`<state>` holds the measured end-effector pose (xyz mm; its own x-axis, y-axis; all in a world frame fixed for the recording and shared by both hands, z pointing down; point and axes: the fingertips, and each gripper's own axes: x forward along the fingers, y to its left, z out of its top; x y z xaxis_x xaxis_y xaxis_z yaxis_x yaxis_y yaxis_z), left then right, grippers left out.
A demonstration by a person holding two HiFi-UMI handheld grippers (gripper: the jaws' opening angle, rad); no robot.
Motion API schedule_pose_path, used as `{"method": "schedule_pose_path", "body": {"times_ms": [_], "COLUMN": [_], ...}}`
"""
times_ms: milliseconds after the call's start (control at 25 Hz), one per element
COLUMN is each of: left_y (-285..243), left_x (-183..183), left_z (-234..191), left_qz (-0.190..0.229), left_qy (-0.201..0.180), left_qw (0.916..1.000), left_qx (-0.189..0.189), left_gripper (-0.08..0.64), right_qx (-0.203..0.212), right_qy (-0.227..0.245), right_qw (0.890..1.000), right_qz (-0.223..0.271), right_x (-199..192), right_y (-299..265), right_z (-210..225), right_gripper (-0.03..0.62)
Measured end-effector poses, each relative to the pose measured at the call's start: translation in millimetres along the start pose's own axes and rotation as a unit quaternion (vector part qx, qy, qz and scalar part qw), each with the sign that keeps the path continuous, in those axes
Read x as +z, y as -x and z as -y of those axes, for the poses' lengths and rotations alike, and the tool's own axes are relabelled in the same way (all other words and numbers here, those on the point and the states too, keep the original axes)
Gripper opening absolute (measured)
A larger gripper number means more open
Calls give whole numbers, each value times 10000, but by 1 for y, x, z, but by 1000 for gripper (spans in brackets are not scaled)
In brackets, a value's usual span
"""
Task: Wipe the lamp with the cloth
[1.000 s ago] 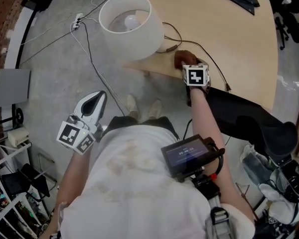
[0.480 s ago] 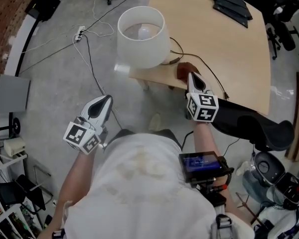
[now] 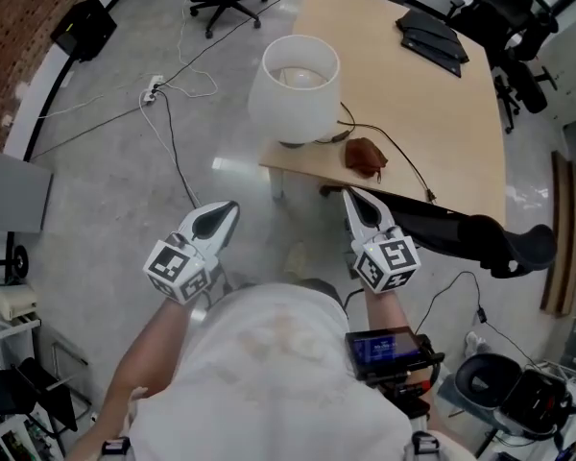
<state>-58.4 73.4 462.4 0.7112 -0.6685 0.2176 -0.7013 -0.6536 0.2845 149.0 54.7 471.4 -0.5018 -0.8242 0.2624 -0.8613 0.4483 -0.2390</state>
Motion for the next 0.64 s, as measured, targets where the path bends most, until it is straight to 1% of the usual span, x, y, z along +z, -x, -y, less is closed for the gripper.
{"method": "schedule_pose_path", "body": {"times_ms": [160, 640], "left_y": [14, 65], "left_x": [-8, -21], "left_z": [9, 18], "left_qz": [36, 15], "left_qy": [-41, -18], "left_qw": [9999, 9998], "left_qx": [-103, -192], "left_gripper": [2, 2], "right_qx": [251, 399], "right_qy": [-10, 71], "right_qw": [9997, 9991], "right_qz": [25, 129], "right_x": [-17, -25], "right_y": [10, 35], "right_z": [-34, -91], "right_gripper": [11, 11]}}
